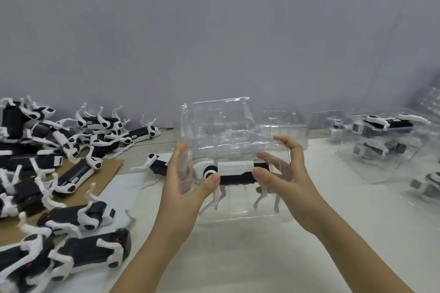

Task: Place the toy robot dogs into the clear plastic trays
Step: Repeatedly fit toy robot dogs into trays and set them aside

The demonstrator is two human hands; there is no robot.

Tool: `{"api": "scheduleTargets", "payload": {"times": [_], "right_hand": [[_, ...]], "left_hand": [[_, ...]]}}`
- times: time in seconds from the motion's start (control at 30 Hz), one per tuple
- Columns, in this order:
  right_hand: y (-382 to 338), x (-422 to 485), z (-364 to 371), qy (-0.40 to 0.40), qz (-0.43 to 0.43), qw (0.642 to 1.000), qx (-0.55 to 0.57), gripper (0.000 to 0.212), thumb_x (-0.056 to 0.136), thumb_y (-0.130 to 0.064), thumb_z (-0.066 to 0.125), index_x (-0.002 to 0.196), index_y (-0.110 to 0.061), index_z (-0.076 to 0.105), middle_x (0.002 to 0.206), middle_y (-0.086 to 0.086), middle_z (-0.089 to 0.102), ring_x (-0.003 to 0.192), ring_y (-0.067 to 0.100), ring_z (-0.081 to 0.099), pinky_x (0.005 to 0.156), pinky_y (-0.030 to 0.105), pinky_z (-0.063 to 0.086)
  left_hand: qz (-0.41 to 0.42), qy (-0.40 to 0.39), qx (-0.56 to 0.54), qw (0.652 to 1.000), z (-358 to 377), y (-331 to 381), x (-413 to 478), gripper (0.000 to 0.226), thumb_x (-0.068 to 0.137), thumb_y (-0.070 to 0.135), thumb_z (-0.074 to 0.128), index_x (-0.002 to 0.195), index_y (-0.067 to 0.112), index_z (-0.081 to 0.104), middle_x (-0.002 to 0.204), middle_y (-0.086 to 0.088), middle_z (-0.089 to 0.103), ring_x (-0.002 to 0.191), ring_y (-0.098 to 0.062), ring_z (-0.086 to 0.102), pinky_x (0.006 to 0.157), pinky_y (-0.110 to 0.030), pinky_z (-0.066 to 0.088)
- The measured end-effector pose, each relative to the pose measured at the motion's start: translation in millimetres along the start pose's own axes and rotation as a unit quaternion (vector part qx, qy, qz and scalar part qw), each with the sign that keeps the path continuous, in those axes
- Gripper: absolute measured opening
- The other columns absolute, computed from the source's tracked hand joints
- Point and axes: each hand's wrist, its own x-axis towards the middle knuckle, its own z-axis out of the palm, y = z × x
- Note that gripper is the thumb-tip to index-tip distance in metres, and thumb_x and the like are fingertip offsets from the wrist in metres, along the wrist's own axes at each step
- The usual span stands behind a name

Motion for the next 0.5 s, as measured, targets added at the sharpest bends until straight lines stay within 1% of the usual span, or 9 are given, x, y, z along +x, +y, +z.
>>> {"api": "scheduleTargets", "payload": {"times": [0.07,0.1,0.23,0.3,0.37,0.4,0.43,0.47,0.5], "right_hand": [[-0.8,0.7,-0.7,0.000,0.006,1.000,0.013,0.065,0.067,-0.040,0.083,0.110,-0.064,0.041,0.129,-0.005,0.057,0.088,0.017,0.072,0.079,0.034,0.059],[-0.4,1.5,-1.5,-0.001,0.015,1.000,0.021,0.066,0.066,-0.039,0.084,0.111,-0.063,0.042,0.129,-0.004,0.058,0.089,0.017,0.072,0.076,0.032,0.059],[1.6,3.5,-6.2,-0.013,0.083,0.993,0.085,0.080,0.053,-0.036,0.087,0.119,-0.054,0.044,0.124,0.003,0.063,0.097,0.025,0.071,0.073,0.038,0.059],[4.9,1.7,-10.9,-0.038,0.112,0.985,0.127,0.082,0.049,-0.036,0.085,0.120,-0.050,0.046,0.119,0.007,0.067,0.096,0.032,0.071,0.072,0.041,0.059],[8.7,-1.8,-15.7,-0.061,0.143,0.971,0.182,0.073,0.052,-0.034,0.084,0.117,-0.049,0.054,0.112,0.009,0.072,0.093,0.038,0.070,0.075,0.047,0.059],[11.4,-4.4,-18.0,-0.073,0.145,0.962,0.218,0.072,0.052,-0.033,0.086,0.117,-0.047,0.058,0.109,0.010,0.072,0.090,0.040,0.070,0.076,0.048,0.057],[17.1,-7.7,-20.5,-0.074,0.147,0.951,0.263,0.074,0.051,-0.032,0.089,0.118,-0.044,0.062,0.108,0.011,0.072,0.087,0.040,0.069,0.074,0.046,0.054],[13.5,-12.7,-15.9,-0.070,0.155,0.937,0.306,0.074,0.050,-0.031,0.092,0.119,-0.040,0.066,0.107,0.013,0.072,0.084,0.038,0.068,0.070,0.042,0.049],[16.2,-17.1,-13.2,-0.063,0.169,0.926,0.333,0.059,0.056,-0.030,0.092,0.113,-0.031,0.073,0.101,0.015,0.072,0.081,0.035,0.069,0.066,0.037,0.049]], "left_hand": [[-0.012,0.002,-0.001,1.000,1.7,2.8,-0.4,0.073,0.064,0.045,0.077,0.120,0.070,0.037,0.125,0.046,0.039,0.113,0.030,0.037,0.084,-0.010,0.035],[-0.016,0.003,0.007,1.000,1.8,4.5,-0.9,0.073,0.063,0.047,0.077,0.119,0.071,0.037,0.123,0.047,0.038,0.110,0.031,0.036,0.083,-0.010,0.034],[-0.018,-0.024,0.045,0.999,-0.8,16.3,-4.0,0.073,0.060,0.061,0.079,0.117,0.074,0.036,0.122,0.049,0.036,0.108,0.026,0.041,0.082,-0.011,0.035],[-0.016,-0.047,0.011,0.999,-4.4,21.7,-2.6,0.065,0.061,0.064,0.079,0.118,0.069,0.048,0.131,0.038,0.046,0.108,0.013,0.054,0.089,-0.020,0.041],[-0.007,-0.040,-0.062,0.997,-11.0,26.7,1.1,0.053,0.068,0.053,0.065,0.120,0.049,0.062,0.131,0.016,0.060,0.103,-0.006,0.064,0.089,-0.032,0.048],[-0.003,-0.033,-0.129,0.991,-14.8,27.4,3.0,0.047,0.077,0.044,0.056,0.122,0.036,0.065,0.125,0.009,0.066,0.095,-0.014,0.067,0.084,-0.033,0.053],[0.002,-0.034,-0.205,0.978,-16.7,25.7,5.5,0.041,0.085,0.032,0.048,0.122,0.025,0.065,0.116,0.003,0.070,0.088,-0.018,0.068,0.078,-0.032,0.056],[0.005,-0.032,-0.239,0.970,-16.6,25.8,5.2,0.037,0.091,0.018,0.041,0.119,0.018,0.065,0.108,-0.001,0.071,0.084,-0.020,0.068,0.073,-0.029,0.057],[0.014,-0.037,-0.229,0.973,-16.4,21.1,5.0,0.039,0.092,0.001,0.035,0.113,0.016,0.065,0.100,-0.003,0.072,0.082,-0.020,0.068,0.069,-0.027,0.057]]}}
